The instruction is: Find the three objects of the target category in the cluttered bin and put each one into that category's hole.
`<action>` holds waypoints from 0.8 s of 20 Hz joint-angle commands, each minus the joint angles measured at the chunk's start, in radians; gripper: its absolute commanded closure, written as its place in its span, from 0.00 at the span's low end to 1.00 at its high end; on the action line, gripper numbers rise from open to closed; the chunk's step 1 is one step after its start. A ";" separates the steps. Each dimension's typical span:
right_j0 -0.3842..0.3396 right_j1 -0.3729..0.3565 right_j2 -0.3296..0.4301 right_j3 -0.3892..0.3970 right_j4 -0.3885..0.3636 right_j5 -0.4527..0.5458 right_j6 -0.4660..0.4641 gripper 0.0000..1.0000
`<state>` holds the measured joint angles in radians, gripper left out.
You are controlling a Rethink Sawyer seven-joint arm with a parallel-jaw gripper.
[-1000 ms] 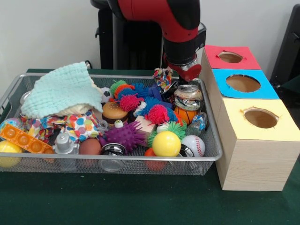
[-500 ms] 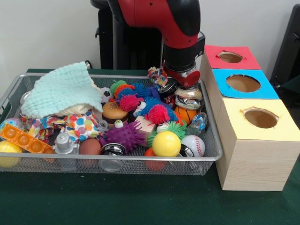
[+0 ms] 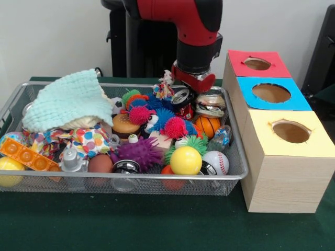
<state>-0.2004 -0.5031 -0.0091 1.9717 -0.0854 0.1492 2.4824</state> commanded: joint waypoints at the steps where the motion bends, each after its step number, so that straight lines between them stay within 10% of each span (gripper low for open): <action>1: -0.102 -0.101 0.049 -0.152 -0.093 -0.141 -0.016 1.00; 16: -0.125 -0.117 0.093 -0.155 -0.112 -0.225 0.039 1.00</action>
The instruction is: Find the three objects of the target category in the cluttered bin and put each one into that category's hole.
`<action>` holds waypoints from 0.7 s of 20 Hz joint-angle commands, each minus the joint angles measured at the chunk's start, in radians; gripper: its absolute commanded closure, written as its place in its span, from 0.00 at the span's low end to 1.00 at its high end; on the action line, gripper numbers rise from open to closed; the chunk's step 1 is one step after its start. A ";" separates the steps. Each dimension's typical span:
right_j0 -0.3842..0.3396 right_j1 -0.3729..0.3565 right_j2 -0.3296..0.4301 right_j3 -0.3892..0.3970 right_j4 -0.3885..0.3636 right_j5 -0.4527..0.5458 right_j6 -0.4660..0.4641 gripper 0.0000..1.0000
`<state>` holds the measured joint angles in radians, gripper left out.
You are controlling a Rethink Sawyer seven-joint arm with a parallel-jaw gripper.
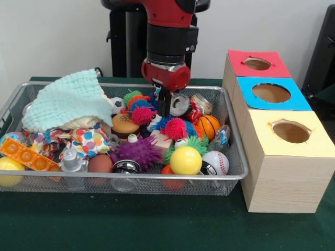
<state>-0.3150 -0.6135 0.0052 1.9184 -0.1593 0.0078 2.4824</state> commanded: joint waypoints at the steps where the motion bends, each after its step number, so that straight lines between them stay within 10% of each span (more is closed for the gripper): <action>1: -0.013 -0.008 0.082 -0.100 -0.038 -0.087 0.039 1.00; 5: -0.004 -0.019 0.072 -0.110 -0.041 -0.077 0.025 1.00; 8: 0.145 -0.021 -0.145 -0.214 -0.028 0.015 -0.026 1.00; 14: 0.198 0.006 -0.260 -0.293 -0.047 0.137 -0.064 1.00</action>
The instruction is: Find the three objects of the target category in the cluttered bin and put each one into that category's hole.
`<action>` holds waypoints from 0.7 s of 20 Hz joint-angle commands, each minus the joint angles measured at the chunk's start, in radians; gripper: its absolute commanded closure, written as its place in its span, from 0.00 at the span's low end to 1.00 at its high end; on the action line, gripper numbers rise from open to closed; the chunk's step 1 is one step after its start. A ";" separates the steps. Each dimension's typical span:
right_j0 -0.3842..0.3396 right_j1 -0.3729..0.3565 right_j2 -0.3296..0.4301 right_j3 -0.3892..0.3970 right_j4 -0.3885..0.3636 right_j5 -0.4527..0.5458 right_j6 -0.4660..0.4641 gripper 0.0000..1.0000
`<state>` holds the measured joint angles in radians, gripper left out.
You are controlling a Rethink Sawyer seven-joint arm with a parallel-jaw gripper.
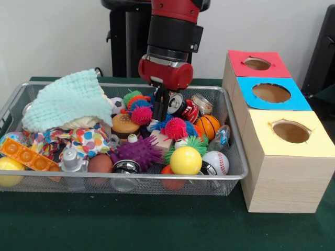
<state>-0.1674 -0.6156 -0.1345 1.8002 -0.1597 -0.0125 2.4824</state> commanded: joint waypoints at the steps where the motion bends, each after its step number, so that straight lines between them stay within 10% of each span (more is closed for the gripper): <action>1: 0.050 0.013 -0.125 -0.180 -0.050 0.180 -0.071 1.00; 11: -0.052 0.034 -0.060 -0.204 -0.137 0.418 -0.169 1.00; 12: -0.067 0.030 -0.047 -0.200 -0.147 0.431 -0.178 0.00; 14: -0.099 0.029 -0.018 -0.194 -0.161 0.458 -0.200 0.00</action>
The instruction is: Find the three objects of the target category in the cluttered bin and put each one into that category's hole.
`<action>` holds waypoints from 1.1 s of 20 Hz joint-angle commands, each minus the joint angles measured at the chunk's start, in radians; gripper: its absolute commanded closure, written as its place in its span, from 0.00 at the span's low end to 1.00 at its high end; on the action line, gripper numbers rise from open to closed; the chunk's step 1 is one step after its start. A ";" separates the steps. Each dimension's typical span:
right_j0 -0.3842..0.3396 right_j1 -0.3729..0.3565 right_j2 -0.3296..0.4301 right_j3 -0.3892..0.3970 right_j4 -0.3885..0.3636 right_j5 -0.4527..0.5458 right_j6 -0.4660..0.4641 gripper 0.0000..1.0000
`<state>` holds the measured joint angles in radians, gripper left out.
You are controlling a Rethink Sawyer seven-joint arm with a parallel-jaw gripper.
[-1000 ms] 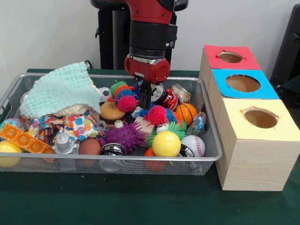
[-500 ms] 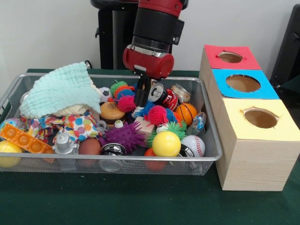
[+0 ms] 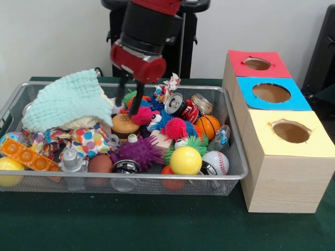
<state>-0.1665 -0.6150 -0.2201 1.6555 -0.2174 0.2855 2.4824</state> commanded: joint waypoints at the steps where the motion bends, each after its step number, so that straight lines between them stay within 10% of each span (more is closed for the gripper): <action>1: -0.108 0.029 0.073 -0.048 -0.110 0.164 -0.197 0.00; 22: -0.276 0.273 0.164 -0.075 -0.202 -0.091 -0.057 0.00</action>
<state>-0.4138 -0.4739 -0.1827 1.6325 -0.3591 0.2386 2.4822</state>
